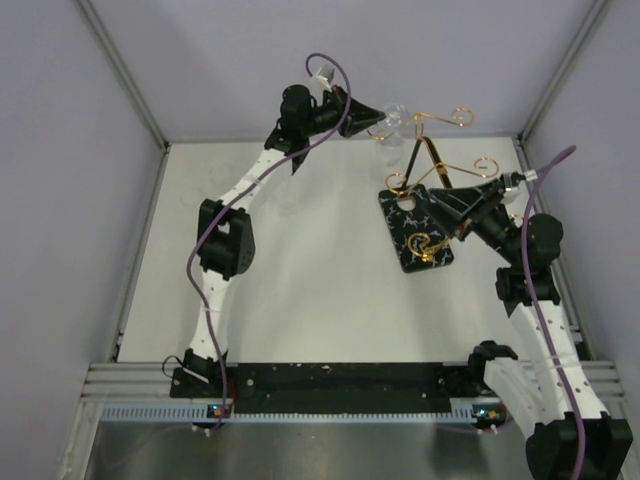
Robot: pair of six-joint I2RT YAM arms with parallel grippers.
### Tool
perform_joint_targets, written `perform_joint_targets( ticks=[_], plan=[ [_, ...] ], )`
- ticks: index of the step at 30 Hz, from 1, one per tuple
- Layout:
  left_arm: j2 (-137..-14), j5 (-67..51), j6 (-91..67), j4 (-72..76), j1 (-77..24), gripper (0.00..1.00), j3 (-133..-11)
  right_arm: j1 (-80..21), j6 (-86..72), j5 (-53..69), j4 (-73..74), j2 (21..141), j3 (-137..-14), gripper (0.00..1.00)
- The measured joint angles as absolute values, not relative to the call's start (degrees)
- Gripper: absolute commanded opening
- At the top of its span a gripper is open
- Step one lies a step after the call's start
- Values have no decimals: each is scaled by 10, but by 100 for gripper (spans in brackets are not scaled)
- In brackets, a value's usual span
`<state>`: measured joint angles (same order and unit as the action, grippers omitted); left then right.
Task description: Take the wine glass off the wine glass rack
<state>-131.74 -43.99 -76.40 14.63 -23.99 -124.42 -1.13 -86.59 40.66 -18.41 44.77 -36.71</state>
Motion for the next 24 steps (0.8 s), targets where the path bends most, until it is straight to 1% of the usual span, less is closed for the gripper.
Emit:
perform_joint_targets(
  ticks=[11,18,24],
  plan=[
    [-1326,-410,-764,195,-217,0,-1238,-15,-866,406,-187,448,-359,59],
    [-1308,-394,-746,189,-187,0,-1180,-15,-866,406,-188,448,-359,60],
    [-1242,-394,-715,164,-171,0,-1100,-15,-860,406,-181,457,-361,60]
  ],
)
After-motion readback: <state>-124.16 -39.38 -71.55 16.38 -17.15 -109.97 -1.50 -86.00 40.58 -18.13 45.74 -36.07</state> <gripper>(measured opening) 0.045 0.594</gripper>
